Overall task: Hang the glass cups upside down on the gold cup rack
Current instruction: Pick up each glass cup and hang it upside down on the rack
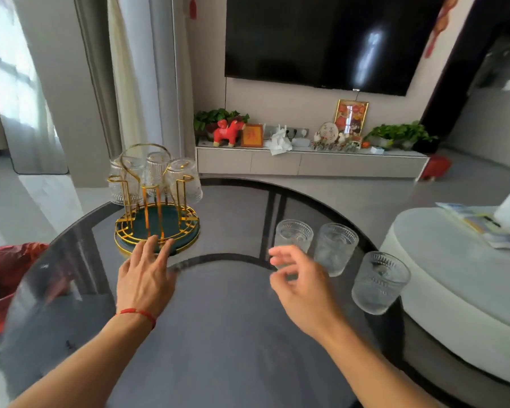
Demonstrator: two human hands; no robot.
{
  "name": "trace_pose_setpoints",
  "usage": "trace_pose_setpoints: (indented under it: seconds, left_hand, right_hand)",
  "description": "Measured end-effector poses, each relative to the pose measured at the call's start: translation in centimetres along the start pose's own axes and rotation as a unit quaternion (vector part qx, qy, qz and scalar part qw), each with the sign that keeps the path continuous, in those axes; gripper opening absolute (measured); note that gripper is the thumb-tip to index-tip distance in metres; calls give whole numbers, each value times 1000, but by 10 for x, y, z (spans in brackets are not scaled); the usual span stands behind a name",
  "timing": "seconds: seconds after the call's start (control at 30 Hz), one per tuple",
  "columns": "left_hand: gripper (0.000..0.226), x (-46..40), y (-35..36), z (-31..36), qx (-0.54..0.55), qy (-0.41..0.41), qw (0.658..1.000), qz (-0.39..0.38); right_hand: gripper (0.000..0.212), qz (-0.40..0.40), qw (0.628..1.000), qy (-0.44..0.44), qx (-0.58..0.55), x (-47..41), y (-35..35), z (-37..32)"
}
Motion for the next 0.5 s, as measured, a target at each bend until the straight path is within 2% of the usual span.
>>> trace_pose_setpoints:
  seconds: [0.07,0.17,0.27,0.4,0.5]
  left_hand:
    - [66,11,-5,36,43,48,998,13]
    - [72,35,6,104,171,80,981,-38]
    - [84,41,18,158,305,38,946,-105]
    - [112,11,24,208,371,12,913,-171]
    - [119,-13,24,232,407,-1,897,-174]
  right_hand:
    - [22,27,998,50,28,-2,-19,24]
    - [15,64,992,88,69,-6,-41,44]
    - [22,56,984,136,101,-3,-47,61]
    - [27,37,973,164,155,-2,-51,68]
    - [29,3,970,164,179,-1,-51,69]
Point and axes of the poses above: each hand's wrist, its own x-axis away from the middle knuckle, its own y-axis out of the palm, z = x × y, the point moved 9 cm from there along -x, towards the middle knuckle, and after that the axes turned 1 degree about -x, right-handed, at the moved point
